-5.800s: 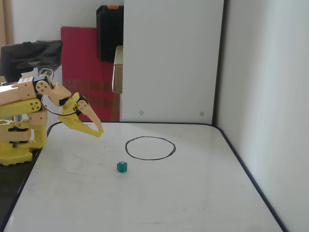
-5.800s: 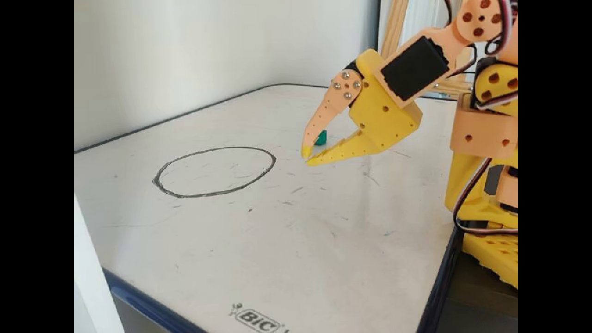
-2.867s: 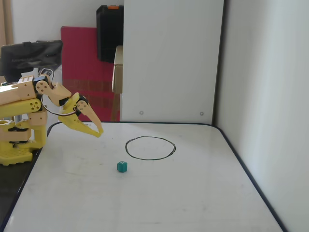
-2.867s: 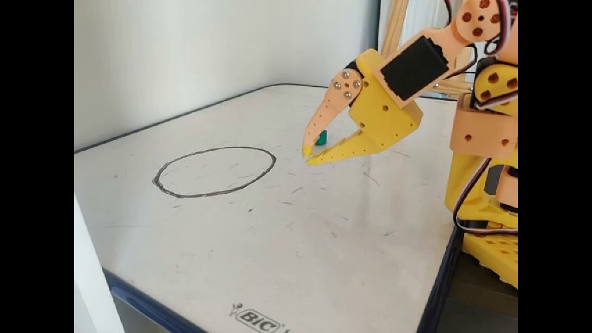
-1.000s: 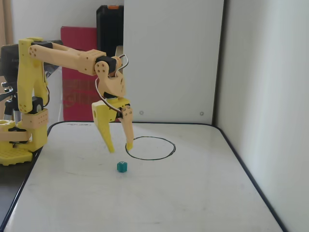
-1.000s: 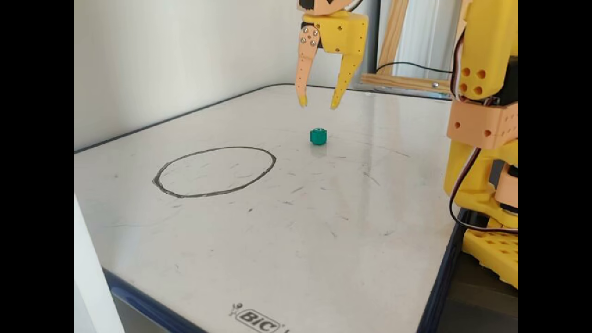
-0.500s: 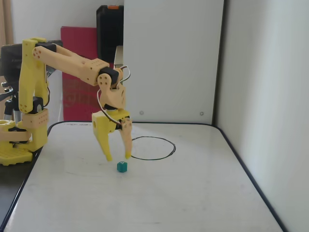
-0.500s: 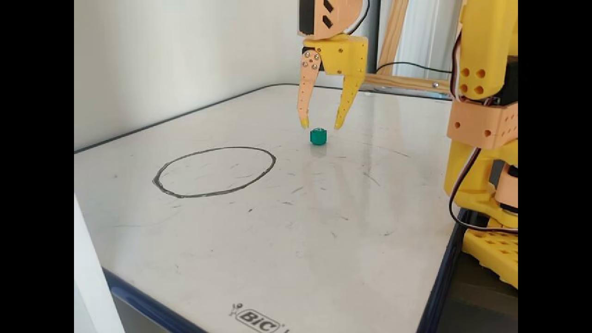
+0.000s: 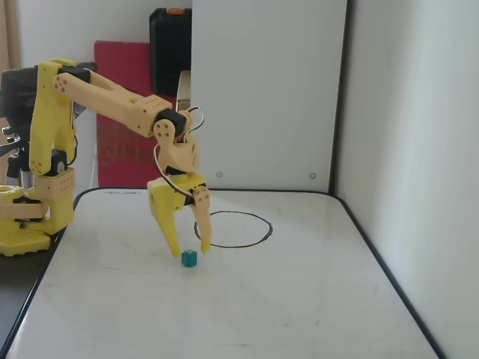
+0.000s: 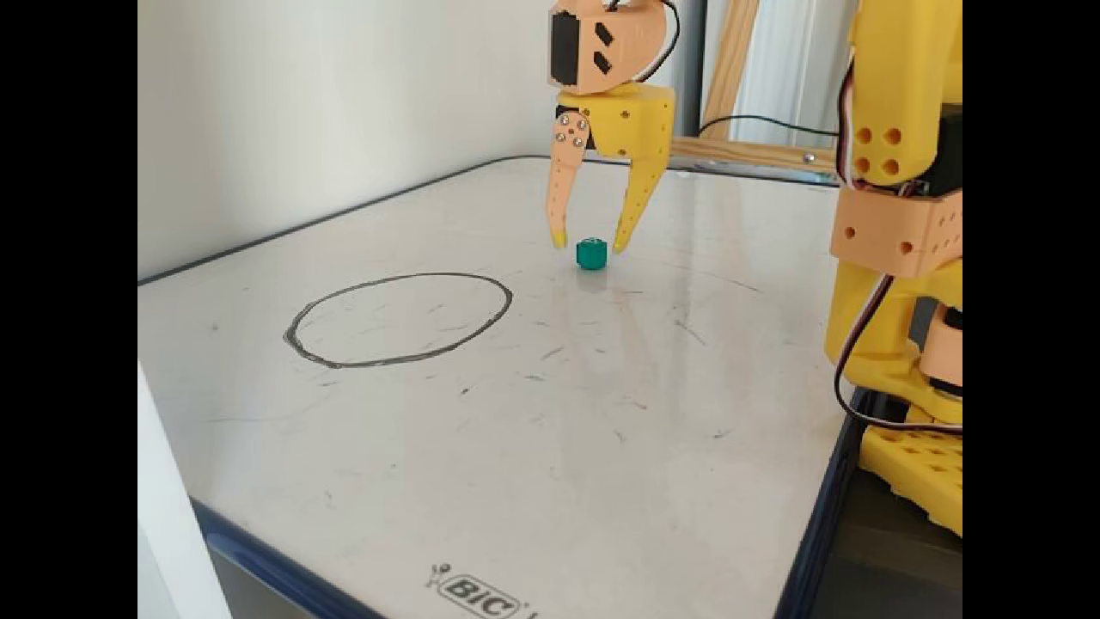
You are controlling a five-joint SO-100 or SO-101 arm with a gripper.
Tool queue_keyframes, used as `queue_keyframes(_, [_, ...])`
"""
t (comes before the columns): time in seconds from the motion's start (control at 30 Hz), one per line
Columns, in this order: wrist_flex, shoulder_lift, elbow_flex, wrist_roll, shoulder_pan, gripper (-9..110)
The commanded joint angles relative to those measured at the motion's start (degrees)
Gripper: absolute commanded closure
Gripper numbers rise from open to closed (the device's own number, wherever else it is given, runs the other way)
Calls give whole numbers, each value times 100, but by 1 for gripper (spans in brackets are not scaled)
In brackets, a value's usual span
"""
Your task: Grasp a green cube and put it in the black circle
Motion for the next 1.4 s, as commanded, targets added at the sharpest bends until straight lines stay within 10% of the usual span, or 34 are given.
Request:
queue_keyframes(0.0, [-79,9,0,44,9,85])
queue_keyframes(0.7, [721,299,-853,562,-35,101])
queue_keyframes(1.37, [1415,1028,-1362,2303,-2646,101])
